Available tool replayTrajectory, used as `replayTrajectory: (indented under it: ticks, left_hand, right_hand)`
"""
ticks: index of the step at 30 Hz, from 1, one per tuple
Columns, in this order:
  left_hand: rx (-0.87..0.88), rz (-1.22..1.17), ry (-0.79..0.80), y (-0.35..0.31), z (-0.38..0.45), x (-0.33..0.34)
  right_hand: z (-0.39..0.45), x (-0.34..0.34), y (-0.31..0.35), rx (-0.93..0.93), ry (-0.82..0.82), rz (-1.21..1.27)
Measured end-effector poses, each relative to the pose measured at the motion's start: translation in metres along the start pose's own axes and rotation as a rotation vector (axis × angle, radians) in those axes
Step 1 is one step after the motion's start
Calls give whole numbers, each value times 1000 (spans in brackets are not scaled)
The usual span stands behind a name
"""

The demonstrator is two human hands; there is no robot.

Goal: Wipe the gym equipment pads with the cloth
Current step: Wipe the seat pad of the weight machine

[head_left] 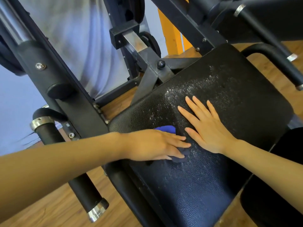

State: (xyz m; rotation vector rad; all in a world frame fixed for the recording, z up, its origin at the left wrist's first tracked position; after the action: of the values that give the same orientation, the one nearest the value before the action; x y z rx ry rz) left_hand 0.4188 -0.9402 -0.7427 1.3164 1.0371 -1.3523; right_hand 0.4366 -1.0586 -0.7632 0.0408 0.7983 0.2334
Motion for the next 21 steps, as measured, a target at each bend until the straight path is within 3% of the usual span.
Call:
replayTrajectory:
  ticks: [4,8,11,14,18,21]
  left_hand:
    - [26,168,-59,29,17,-35]
    - [-97,242,-187,48,19,-49]
    - [-62,93,-82,15,0,-20]
    - [50,98,40,9,-9,-19]
    - [-95,267,-88,61,29,-63]
    - [-171,270,-91,68,30,-62]
  right_hand:
    - [0,-2,1,-10,-4,12]
    - [1,-1,1,-12,2,-6]
    - [0,-2,0,0,-5,12]
    - [0,-2,1,4,-8,13]
    - [0,-1,-2,38,10,3]
    - [0,-1,-2,34,9,-11]
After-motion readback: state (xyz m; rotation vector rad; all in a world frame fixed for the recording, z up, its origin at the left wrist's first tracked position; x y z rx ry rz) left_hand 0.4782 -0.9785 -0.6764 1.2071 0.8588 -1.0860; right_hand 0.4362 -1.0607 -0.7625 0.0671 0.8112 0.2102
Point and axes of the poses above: each hand's wrist, its own z-axis towards the middle knuckle, its own x-axis out of the palm, y = z × x, the point moved 9 cm from there along z, towards the middle knuckle, and after that the axes turned 14 degrees about -y, right-handed, at the moved point
